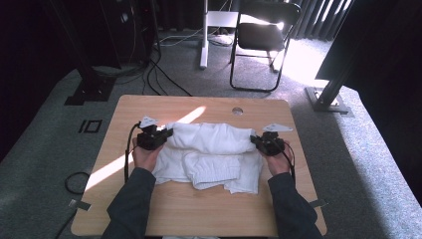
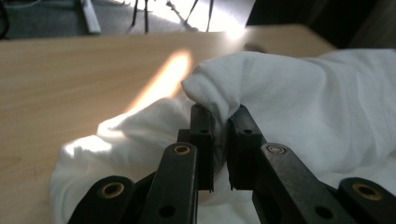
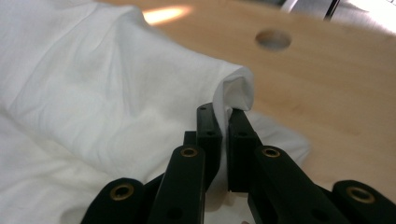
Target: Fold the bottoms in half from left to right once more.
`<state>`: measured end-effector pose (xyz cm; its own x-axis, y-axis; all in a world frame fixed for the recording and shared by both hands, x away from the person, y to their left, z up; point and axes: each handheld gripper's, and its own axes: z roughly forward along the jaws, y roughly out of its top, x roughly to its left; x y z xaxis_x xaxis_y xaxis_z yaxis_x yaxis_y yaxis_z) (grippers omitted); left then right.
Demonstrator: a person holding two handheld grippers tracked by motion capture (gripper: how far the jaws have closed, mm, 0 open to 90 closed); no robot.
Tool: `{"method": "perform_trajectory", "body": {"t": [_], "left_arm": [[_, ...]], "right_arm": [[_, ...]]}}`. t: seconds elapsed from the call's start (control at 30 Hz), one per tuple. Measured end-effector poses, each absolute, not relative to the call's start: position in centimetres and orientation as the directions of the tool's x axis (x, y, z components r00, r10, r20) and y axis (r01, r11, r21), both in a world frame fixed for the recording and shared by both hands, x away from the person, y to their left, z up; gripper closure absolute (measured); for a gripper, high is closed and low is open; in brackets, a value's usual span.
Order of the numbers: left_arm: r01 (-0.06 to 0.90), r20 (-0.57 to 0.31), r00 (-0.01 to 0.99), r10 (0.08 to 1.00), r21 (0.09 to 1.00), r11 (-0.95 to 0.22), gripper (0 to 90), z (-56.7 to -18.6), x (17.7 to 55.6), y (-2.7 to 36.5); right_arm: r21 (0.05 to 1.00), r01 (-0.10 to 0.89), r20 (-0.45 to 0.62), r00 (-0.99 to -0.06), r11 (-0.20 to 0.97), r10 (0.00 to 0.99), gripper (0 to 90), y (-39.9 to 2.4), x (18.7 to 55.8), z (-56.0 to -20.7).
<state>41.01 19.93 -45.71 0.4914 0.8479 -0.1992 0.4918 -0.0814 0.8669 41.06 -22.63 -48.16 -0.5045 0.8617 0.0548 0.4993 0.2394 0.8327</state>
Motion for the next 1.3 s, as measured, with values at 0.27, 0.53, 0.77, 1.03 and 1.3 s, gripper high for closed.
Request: {"method": "perform_trajectory", "body": {"t": [0.27,0.53,0.77,1.03,1.3], "left_arm": [[0.357,-0.203,0.584,0.786,0.934,-0.024,83.7,-40.8,37.5,20.8],[0.462,-0.268,0.617,0.740,0.885,-0.064,81.0,-45.5,33.3,22.5],[0.436,-0.263,0.620,0.739,0.899,-0.046,54.9,-45.2,32.3,23.1],[0.452,-0.177,0.645,0.744,0.873,-0.184,59.0,-44.5,33.9,17.9],[0.547,-0.078,0.631,0.772,0.750,-0.372,75.8,-51.1,32.9,16.8]], "right_arm": [[0.946,0.307,0.073,-0.503,0.099,0.861,86.6,-24.7,38.1,-42.2],[0.913,0.369,0.082,-0.582,0.173,0.809,85.7,-24.4,33.4,-46.3],[0.914,0.370,0.091,-0.587,0.167,0.805,46.5,-24.9,31.4,-47.3],[0.907,0.358,0.023,-0.572,0.224,0.820,50.1,-20.1,33.4,-44.9],[0.804,0.492,-0.003,-0.558,0.334,0.830,54.0,-18.1,33.4,-50.4]]}}
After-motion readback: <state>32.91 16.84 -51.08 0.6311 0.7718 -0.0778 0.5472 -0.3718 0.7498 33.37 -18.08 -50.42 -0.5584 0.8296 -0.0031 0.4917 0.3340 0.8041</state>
